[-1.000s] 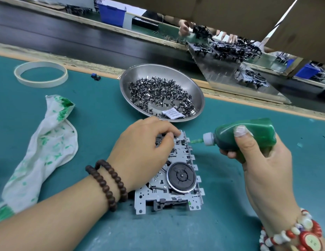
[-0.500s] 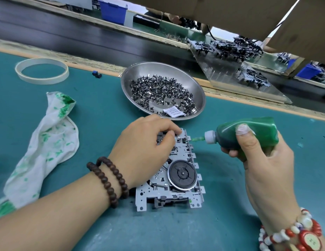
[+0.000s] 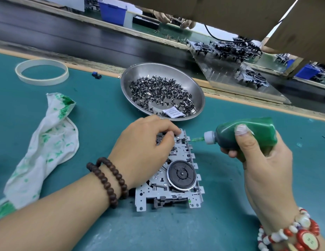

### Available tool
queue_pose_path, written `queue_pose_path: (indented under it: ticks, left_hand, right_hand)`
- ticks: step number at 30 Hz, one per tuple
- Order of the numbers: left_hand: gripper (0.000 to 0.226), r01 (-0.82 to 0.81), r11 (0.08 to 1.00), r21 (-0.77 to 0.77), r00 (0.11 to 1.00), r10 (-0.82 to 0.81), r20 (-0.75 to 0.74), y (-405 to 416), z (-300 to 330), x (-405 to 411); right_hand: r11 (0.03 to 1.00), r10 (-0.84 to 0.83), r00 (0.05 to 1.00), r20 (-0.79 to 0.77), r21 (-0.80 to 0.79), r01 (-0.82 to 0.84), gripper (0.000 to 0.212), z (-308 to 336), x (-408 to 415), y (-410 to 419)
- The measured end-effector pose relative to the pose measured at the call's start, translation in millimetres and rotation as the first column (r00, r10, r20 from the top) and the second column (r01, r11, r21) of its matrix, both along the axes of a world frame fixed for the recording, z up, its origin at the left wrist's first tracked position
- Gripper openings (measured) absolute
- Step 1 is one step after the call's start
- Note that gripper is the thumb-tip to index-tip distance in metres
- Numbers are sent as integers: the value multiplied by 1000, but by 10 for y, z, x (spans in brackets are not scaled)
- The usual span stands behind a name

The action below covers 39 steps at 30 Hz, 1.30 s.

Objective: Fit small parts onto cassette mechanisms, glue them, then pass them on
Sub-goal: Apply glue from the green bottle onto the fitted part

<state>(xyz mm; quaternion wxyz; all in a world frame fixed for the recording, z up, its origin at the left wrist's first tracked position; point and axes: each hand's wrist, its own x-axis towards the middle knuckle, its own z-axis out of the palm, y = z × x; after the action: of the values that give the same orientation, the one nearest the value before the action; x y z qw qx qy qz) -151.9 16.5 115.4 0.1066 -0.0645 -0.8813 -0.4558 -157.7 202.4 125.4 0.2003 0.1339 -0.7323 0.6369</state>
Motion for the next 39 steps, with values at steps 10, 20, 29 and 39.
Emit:
queue_pose_path:
  ticks: [10, 20, 29, 39]
  left_hand:
    - [23, -3, 1000, -5, 1000, 3, -4, -1, -5, -3]
    - [24, -11, 1000, -10, 1000, 10, -8, -1, -16, -12]
    - [24, -11, 1000, -2, 1000, 11, -20, 6, -8, -8]
    - [23, -9, 1000, 11, 1000, 9, -25, 1, -7, -10]
  right_hand:
    - [1000, 9, 1000, -10, 14, -9, 20, 23, 23, -15]
    - [1000, -2, 1000, 2, 0, 2, 16, 22, 15, -6]
    - [1000, -1, 1000, -2, -9, 1, 11, 29, 23, -16]
    - [1000, -7, 1000, 10, -18, 7, 9, 37, 20, -36]
